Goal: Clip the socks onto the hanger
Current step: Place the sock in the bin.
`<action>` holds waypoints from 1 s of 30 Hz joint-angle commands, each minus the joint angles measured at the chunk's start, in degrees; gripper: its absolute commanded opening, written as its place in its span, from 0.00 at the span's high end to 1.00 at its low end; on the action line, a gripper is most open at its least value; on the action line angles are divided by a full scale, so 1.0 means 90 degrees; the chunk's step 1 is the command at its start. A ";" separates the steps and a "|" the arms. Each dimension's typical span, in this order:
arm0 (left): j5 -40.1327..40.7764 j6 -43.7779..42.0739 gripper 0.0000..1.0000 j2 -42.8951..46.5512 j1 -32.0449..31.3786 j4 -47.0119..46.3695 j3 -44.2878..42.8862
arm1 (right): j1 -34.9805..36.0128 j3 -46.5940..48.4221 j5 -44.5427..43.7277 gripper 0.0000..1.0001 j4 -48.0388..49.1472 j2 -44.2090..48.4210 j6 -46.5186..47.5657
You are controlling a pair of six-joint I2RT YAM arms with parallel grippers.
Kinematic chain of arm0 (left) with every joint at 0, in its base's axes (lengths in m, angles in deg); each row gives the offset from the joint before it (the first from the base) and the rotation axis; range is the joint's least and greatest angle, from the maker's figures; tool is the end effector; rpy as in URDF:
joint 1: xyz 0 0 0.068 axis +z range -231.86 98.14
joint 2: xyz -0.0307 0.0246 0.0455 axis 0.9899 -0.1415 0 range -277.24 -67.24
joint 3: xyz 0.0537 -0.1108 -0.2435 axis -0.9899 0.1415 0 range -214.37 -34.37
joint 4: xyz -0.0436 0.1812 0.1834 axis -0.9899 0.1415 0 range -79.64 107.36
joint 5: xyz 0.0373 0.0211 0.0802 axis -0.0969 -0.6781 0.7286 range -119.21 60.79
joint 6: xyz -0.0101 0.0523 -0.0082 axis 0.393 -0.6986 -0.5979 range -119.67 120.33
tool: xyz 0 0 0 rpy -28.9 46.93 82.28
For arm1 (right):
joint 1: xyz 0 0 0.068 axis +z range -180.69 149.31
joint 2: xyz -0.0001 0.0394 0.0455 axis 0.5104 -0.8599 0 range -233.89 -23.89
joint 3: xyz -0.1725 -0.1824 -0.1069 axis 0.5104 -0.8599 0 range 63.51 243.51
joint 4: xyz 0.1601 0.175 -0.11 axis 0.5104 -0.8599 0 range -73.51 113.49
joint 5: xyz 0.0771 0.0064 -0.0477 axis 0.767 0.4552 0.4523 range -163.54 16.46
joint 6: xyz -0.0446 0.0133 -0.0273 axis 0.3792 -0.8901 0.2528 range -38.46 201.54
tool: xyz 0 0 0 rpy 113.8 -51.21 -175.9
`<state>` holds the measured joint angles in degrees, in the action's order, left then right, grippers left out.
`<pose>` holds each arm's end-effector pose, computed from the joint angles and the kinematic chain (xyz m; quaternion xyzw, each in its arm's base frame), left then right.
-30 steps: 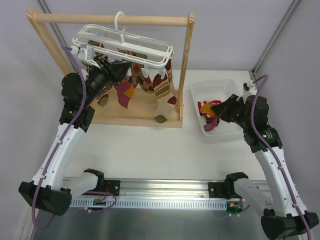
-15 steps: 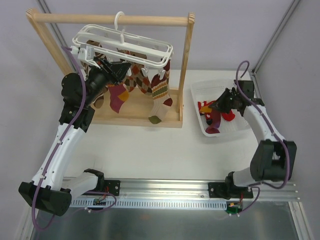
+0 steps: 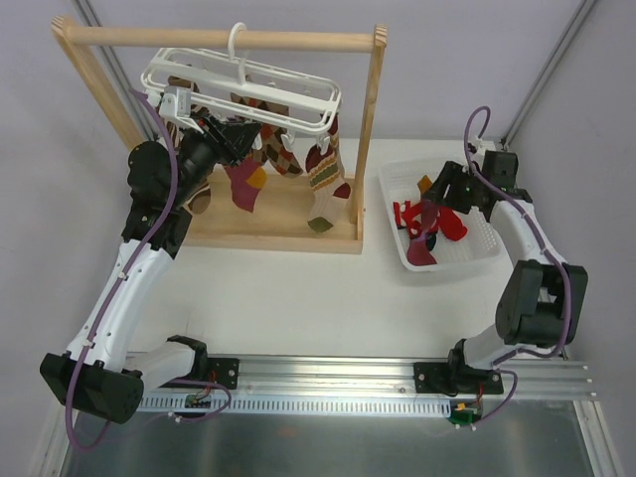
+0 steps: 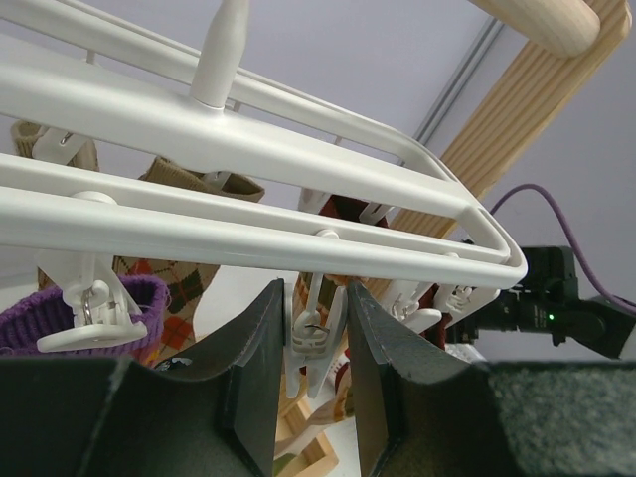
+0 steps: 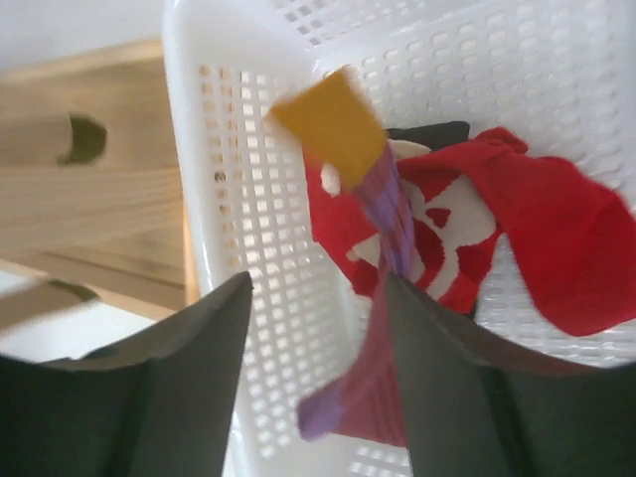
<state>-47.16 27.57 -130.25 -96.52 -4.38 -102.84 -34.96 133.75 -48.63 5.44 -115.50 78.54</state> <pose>0.2289 -0.0713 0.4691 0.0653 0.5758 -0.3730 0.7246 0.3598 -0.0117 0.2765 -0.0359 0.8869 0.1903 0.4193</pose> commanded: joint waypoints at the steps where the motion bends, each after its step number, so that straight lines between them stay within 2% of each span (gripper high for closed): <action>1: -0.0134 -0.0078 0.90 -0.0002 -0.0042 -0.0003 0.0010 | 0.0006 -0.0624 0.0269 0.38 0.0897 0.1124 0.1880; 2: -0.0144 -0.0068 0.90 -0.0002 -0.0042 -0.0022 0.0019 | 0.0025 -0.0800 -0.0030 0.33 0.0998 0.1320 0.2012; 6: -0.0153 -0.0010 0.90 0.0047 -0.0042 -0.0042 0.0049 | 0.0035 -0.1094 -0.0374 0.33 0.0969 0.1673 0.2920; 10: -0.0212 0.0020 0.90 0.0067 -0.0032 -0.0061 0.0078 | 0.0045 -0.0764 -0.0842 0.33 0.0872 0.1177 0.3274; 14: -0.0163 -0.0010 0.90 0.0086 -0.0042 -0.0061 0.0078 | 0.0016 -0.0149 -0.1252 0.34 0.0696 0.0327 0.2777; 19: -0.0124 -0.0117 0.90 0.0057 -0.0032 -0.0032 0.0029 | -0.0013 0.0027 -0.1595 0.34 0.0999 -0.0259 0.2483; 23: -0.0134 -0.0146 0.90 0.0018 -0.0042 -0.0032 0.0010 | -0.0150 0.0369 -0.1499 0.34 0.0901 -0.0757 0.2180; 30: -0.0056 -0.0234 0.90 -0.0070 -0.0032 -0.0003 0.0020 | -0.0297 0.0398 -0.0776 0.29 0.1691 -0.1177 0.1321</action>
<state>-47.12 27.11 -130.27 -96.52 -4.40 -102.84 -37.15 134.58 -59.65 15.46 -124.77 95.21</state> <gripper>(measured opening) 0.282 0.703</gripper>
